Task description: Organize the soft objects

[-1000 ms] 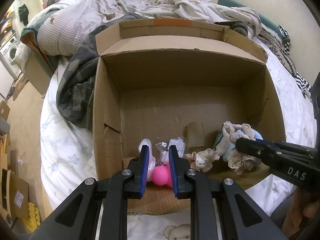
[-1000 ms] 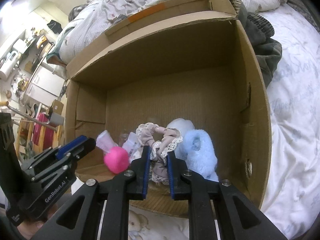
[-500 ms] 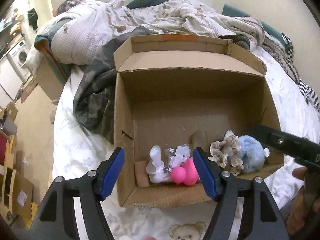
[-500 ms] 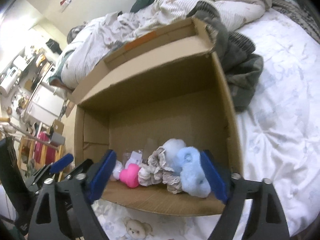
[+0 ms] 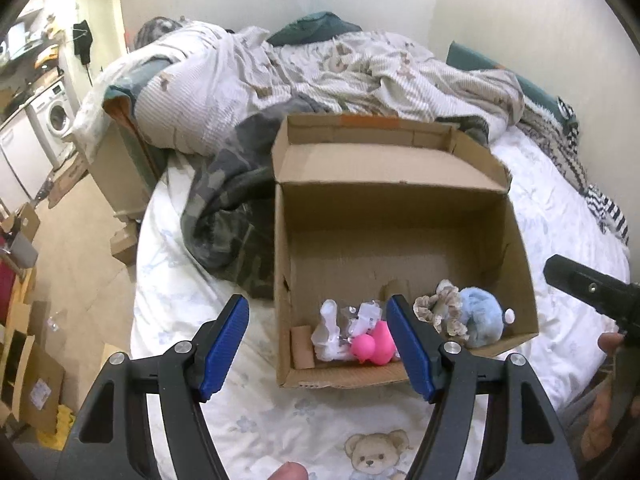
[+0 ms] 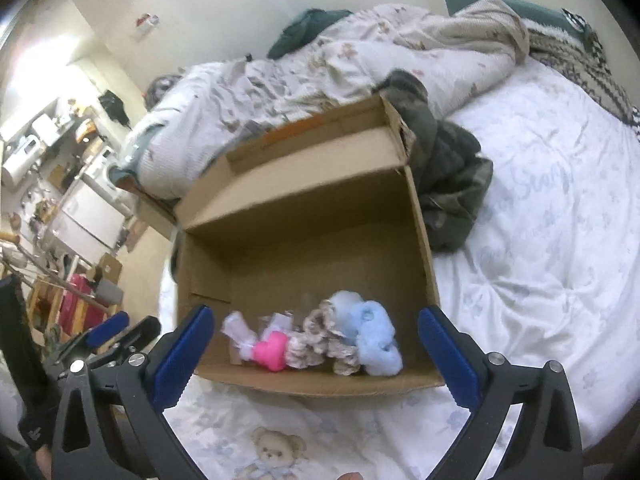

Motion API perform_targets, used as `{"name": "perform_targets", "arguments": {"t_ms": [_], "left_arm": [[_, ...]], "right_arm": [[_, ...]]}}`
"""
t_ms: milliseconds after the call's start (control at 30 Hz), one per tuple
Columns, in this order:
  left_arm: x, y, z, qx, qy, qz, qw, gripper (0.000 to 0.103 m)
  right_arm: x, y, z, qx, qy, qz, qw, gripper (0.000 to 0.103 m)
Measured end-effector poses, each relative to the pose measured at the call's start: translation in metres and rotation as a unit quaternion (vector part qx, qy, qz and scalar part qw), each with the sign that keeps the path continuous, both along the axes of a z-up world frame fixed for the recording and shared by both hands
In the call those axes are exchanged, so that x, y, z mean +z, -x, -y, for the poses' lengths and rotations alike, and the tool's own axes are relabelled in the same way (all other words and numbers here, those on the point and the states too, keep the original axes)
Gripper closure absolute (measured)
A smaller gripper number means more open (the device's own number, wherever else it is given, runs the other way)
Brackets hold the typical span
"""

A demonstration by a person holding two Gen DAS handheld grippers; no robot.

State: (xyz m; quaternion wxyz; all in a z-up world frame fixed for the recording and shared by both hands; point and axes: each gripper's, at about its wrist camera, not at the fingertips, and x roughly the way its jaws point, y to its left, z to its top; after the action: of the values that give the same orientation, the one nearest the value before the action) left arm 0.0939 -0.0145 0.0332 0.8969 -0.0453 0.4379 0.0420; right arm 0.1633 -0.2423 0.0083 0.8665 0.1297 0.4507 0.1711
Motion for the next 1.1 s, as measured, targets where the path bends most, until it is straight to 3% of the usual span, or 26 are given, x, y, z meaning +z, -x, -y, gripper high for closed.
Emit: {"name": "perform_targets", "arguments": {"t_ms": [100, 333, 533, 667, 767, 900, 1100], "left_arm": [[0.01, 0.011, -0.003, 0.006, 0.005, 0.009, 0.9999, 0.02], [0.027, 0.041, -0.001, 0.004, 0.007, 0.043, 0.9991, 0.002], [0.025, 0.06, 0.004, -0.006, -0.008, 0.07, 0.9975, 0.001], [0.014, 0.06, 0.002, -0.008, 0.004, 0.059, 0.9982, 0.001], [0.011, 0.06, 0.0, -0.002, 0.018, 0.057, 0.9982, 0.001], [0.006, 0.058, 0.004, 0.001, -0.006, 0.055, 0.9985, 0.001], [0.003, 0.056, 0.002, 0.006, 0.001, 0.053, 0.9986, 0.001]], "right_arm": [[0.014, 0.012, 0.0, -0.002, 0.002, 0.024, 1.0, 0.0], [0.036, 0.044, -0.004, 0.003, 0.029, 0.077, 0.997, 0.0], [0.034, 0.063, -0.003, -0.008, 0.05, 0.108, 0.993, 0.0], [0.019, 0.07, -0.002, -0.013, 0.056, 0.118, 0.991, 0.0], [0.006, 0.067, -0.001, -0.023, 0.059, 0.108, 0.992, 0.0], [0.004, 0.06, 0.0, -0.038, 0.051, 0.108, 0.992, 0.0], [-0.004, 0.057, 0.004, -0.045, 0.052, 0.091, 0.994, 0.0]]}}
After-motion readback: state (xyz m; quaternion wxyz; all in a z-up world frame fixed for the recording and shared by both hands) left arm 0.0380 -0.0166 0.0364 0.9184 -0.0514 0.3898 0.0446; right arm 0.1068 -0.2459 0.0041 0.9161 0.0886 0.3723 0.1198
